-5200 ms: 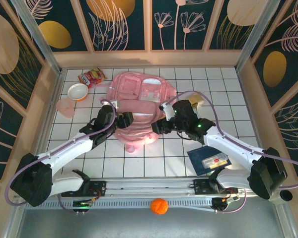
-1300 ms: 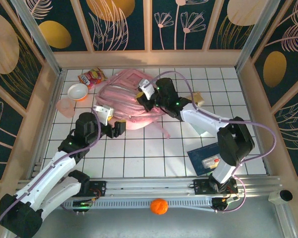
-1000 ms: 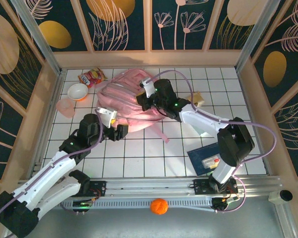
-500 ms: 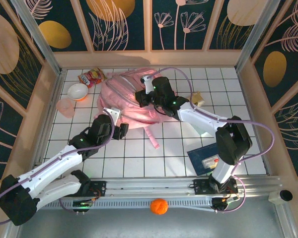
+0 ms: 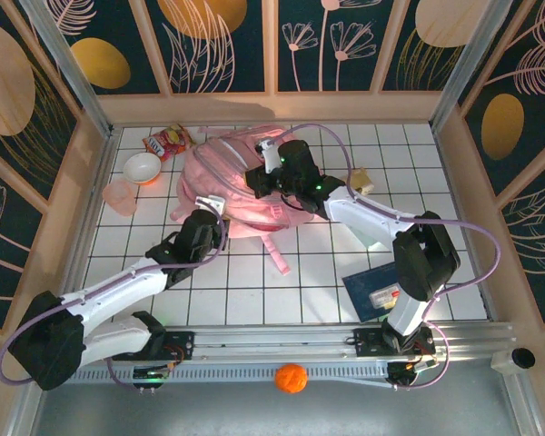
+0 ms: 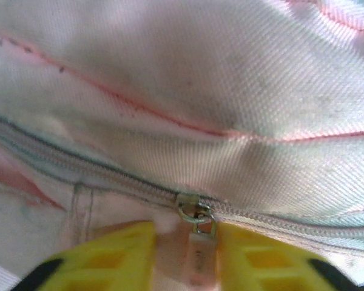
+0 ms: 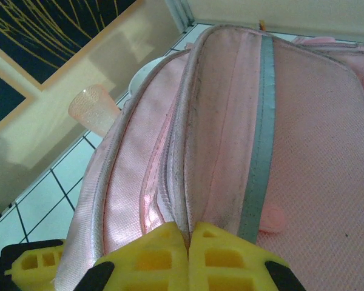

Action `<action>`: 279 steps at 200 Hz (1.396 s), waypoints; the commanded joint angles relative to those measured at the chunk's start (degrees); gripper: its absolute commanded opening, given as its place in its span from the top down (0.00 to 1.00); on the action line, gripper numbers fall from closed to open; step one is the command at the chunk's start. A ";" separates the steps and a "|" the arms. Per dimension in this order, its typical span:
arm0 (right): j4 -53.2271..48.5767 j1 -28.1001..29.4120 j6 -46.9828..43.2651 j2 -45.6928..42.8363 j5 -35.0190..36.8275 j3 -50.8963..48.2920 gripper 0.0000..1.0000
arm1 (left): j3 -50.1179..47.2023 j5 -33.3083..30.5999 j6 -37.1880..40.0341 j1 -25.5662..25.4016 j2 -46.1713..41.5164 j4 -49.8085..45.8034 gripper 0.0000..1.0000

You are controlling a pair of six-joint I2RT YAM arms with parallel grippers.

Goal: Pack the student bag

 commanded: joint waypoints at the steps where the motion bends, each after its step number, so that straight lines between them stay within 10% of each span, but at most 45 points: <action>1: 2.67 -0.37 -2.83 -1.54 -6.39 4.29 1.00 | -0.48 8.29 6.98 3.68 -2.59 2.53 0.89; 101: -1.89 -4.82 -11.61 -4.72 -17.98 2.51 1.00 | 6.15 49.00 18.34 12.72 1.18 -5.62 1.00; 115: -2.35 -4.89 -13.44 -5.28 -17.09 1.57 0.99 | 5.91 49.45 17.21 12.66 1.23 -5.40 1.00; 141: -0.12 -4.77 -16.95 -8.26 -14.70 -3.12 0.54 | 4.94 51.76 16.42 12.67 0.69 -5.02 1.00; 160: 2.74 -4.76 -19.51 -12.09 -12.57 -8.22 0.41 | 3.57 54.11 14.52 12.67 0.94 -2.84 1.00; 210: 7.36 -1.05 -31.02 -20.76 -9.90 -23.06 0.40 | 2.35 56.73 13.80 12.66 3.40 -0.53 1.00; 279: 1.44 5.26 -41.19 -11.62 -5.66 -18.73 0.40 | 2.45 58.36 13.79 12.66 2.61 -0.52 1.00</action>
